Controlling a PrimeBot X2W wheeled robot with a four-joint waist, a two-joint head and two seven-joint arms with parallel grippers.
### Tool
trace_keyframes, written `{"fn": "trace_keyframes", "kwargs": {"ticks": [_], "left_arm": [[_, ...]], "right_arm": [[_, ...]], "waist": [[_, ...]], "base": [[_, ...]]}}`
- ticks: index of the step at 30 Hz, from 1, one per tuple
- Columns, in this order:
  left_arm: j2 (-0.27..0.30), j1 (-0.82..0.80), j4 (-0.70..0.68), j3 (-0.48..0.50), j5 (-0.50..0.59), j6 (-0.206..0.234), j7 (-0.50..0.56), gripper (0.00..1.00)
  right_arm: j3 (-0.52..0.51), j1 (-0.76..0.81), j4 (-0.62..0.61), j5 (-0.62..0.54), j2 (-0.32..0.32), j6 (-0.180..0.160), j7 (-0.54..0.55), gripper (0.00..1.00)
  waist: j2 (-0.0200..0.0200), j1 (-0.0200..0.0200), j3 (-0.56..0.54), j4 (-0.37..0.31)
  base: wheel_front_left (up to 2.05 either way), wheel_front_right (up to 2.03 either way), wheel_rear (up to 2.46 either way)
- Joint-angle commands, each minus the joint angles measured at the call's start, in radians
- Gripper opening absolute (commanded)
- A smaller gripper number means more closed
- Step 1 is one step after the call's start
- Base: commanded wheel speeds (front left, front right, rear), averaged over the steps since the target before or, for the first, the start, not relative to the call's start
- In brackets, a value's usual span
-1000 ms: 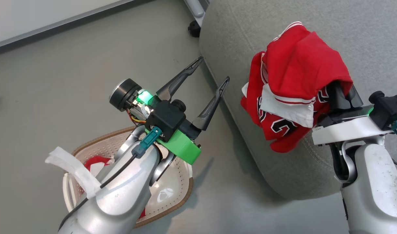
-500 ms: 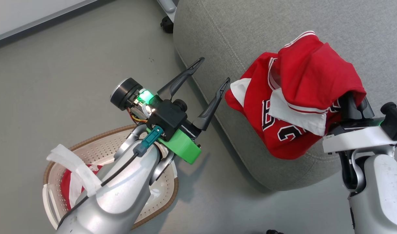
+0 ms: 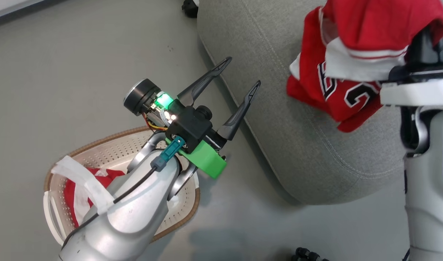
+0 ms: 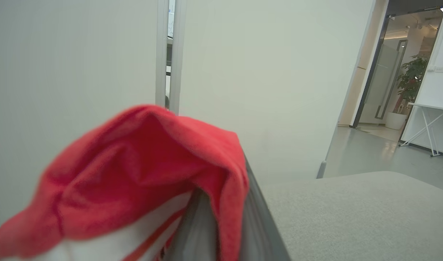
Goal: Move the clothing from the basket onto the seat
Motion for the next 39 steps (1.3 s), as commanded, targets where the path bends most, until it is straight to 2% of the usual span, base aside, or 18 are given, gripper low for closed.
{"fn": "trace_keyframes", "kwargs": {"ticks": [1, 9, 14, 19, 24, 39], "left_arm": [[0.011, -0.021, 0.0, -0.004, 0.006, -0.004, -0.001, 1.0], [0.019, -0.084, -0.01, -0.024, 0.023, -0.004, -0.001, 1.0], [0.024, -0.121, -0.017, -0.033, 0.033, -0.004, -0.001, 1.0], [0.018, -0.153, -0.023, -0.046, 0.04, -0.004, -0.001, 1.0], [0.012, -0.172, -0.025, -0.044, 0.041, -0.004, -0.001, 1.0], [0.029, -0.159, -0.03, -0.021, 0.044, -0.004, -0.001, 1.0]], "right_arm": [[-0.017, -0.038, -0.006, -0.009, -0.015, -0.001, -0.005, 0.0], [-0.125, -0.242, 0.012, -0.026, -0.131, -0.001, -0.005, 0.0], [-0.157, -0.386, 0.081, -0.022, -0.222, -0.001, -0.005, 0.0], [-0.184, -0.475, 0.176, -0.015, -0.265, -0.001, -0.004, 0.0], [-0.186, -0.5, 0.29, -0.032, -0.281, -0.001, -0.004, 0.0], [-0.255, -0.366, 0.571, -0.037, -0.25, -0.001, -0.004, 0.0]], "waist": [[-0.0001, 0.0, 0.05, 0.032], [-0.0001, 0.0, 0.176, 0.102], [-0.0001, 0.0, 0.251, 0.129], [-0.0001, 0.0, 0.304, 0.154], [-0.0001, 0.0, 0.337, 0.175], [-0.0001, 0.0, 0.351, 0.179]], "base": [[0.0, 0.0, 0.0], [0.0, 0.0, 0.0], [0.0, 0.0, 0.0], [0.0, 0.0, 0.0], [0.0, 0.0, 0.0], [0.0, 0.0, 0.0]]}}
